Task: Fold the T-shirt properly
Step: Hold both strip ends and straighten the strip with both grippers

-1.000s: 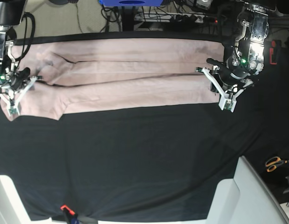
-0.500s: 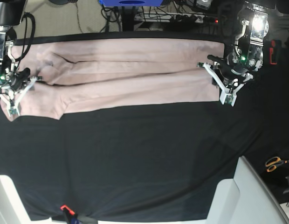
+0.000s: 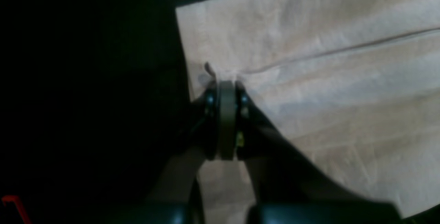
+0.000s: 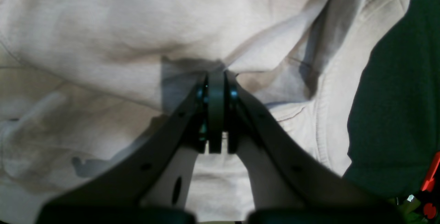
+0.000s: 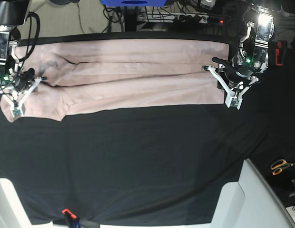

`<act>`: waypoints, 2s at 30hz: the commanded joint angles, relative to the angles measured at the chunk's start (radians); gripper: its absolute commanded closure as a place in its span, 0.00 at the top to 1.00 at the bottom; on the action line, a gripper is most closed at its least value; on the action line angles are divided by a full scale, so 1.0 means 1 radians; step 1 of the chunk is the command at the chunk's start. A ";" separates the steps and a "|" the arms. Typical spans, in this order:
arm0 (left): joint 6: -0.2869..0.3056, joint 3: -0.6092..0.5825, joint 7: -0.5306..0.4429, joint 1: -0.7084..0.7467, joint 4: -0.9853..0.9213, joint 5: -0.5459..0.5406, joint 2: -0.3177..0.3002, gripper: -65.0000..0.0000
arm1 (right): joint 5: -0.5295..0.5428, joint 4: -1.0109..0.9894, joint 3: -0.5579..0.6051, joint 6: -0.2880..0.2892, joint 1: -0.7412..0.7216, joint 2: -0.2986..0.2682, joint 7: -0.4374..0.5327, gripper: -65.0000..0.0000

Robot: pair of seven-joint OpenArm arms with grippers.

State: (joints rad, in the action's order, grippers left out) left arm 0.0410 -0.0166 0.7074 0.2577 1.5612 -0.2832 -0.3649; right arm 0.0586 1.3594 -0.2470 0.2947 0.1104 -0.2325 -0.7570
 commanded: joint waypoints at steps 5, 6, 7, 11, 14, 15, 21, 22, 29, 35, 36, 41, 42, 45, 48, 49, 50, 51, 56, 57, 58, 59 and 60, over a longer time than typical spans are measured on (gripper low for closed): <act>-0.006 0.007 -0.015 -0.007 0.014 0.009 -0.010 0.00 | -0.001 0.044 -0.087 -0.004 -0.015 -0.003 -0.063 0.26; -0.006 0.007 -0.015 -0.007 0.014 0.009 -0.010 0.00 | -0.001 0.059 -0.105 -0.004 -0.015 -0.003 -0.069 0.32; -0.006 0.007 -0.015 -0.007 0.014 0.009 -0.010 0.00 | -0.001 0.079 -0.117 -0.004 -0.011 -0.003 -0.071 0.38; -0.006 0.007 -0.015 -0.005 0.014 0.009 -0.010 0.00 | -0.001 0.190 -0.157 -0.004 0.013 -0.003 -0.069 0.42; -0.006 0.007 -0.015 -0.005 0.014 0.009 -0.009 0.00 | 0.004 0.240 -0.150 0.033 0.015 -0.005 -0.019 0.41; -0.006 0.007 -0.015 -0.005 0.014 0.009 -0.009 0.00 | 0.004 0.237 -0.140 0.061 0.005 -0.006 0.017 0.39; -0.008 0.007 -0.015 -0.005 0.014 0.009 -0.007 0.00 | 0.001 -0.018 -0.104 0.189 -0.174 -0.014 0.092 0.01; -0.008 0.008 -0.015 -0.005 0.014 0.009 -0.007 0.00 | 0.001 -0.073 -0.104 0.205 -0.200 -0.014 0.095 0.03; -0.008 0.016 -0.015 -0.005 0.014 0.009 -0.010 0.00 | -0.001 -0.432 -0.104 0.234 -0.340 -0.063 0.238 0.00; -0.008 0.016 -0.015 -0.002 0.012 0.009 -0.010 0.00 | -0.001 -0.570 -0.105 0.160 -0.360 -0.117 0.368 0.00; -0.008 0.017 -0.015 -0.002 0.009 0.009 -0.010 0.00 | -0.001 -0.585 -0.105 0.151 -0.361 -0.121 0.379 0.00; -0.010 0.017 -0.022 -0.005 -0.029 0.008 -0.010 0.00 | 0.001 -0.601 -0.105 0.146 -0.363 -0.167 0.408 0.00; -0.010 0.017 -0.032 -0.005 -0.029 0.008 -0.009 0.00 | 0.001 -0.602 -0.105 0.146 -0.363 -0.175 0.411 0.00; -0.010 0.017 -0.045 -0.002 -0.031 0.008 -0.007 0.00 | 0.001 -0.604 -0.105 0.146 -0.363 -0.196 0.416 0.00; -0.010 0.017 -0.045 -0.002 -0.028 0.008 -0.007 0.00 | 0.001 -0.604 -0.105 0.145 -0.364 -0.207 0.416 0.00; -0.010 0.017 -0.044 -0.002 -0.025 0.008 -0.006 0.00 | 0.001 -0.604 -0.105 0.143 -0.364 -0.209 0.416 0.00; -0.010 0.017 -0.042 -0.004 -0.021 0.008 -0.006 0.00 | 0.001 -0.604 -0.105 0.142 -0.364 -0.210 0.416 0.00; -0.010 0.017 -0.042 -0.004 -0.020 0.008 -0.006 0.00 | 0.001 -0.604 -0.105 0.126 -0.364 -0.212 0.416 0.00; -0.010 0.017 -0.044 -0.005 -0.018 0.008 -0.006 0.00 | -0.001 -0.585 -0.096 0.039 -0.363 -0.215 0.417 0.00; -0.010 0.017 -0.044 -0.005 -0.018 0.008 -0.006 0.00 | -0.001 -0.565 -0.099 0.039 -0.360 -0.215 0.417 0.00; -0.010 0.019 -0.044 -0.005 -0.018 0.008 -0.006 0.00 | -0.001 -0.527 -0.102 0.039 -0.354 -0.215 0.417 0.00; -0.010 0.019 -0.045 -0.005 -0.018 0.008 -0.006 0.00 | -0.001 -0.479 -0.105 0.039 -0.331 -0.213 0.417 0.00; -0.010 0.019 -0.045 -0.005 -0.018 0.008 -0.006 0.00 | 0.001 -0.423 -0.105 0.033 -0.303 -0.209 0.417 0.00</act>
State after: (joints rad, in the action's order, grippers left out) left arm 0.0372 -0.0055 0.6769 0.2596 1.5230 -0.2848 -0.3557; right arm 0.0536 0.9264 -0.3450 0.3271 -0.1757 -0.4152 -0.3584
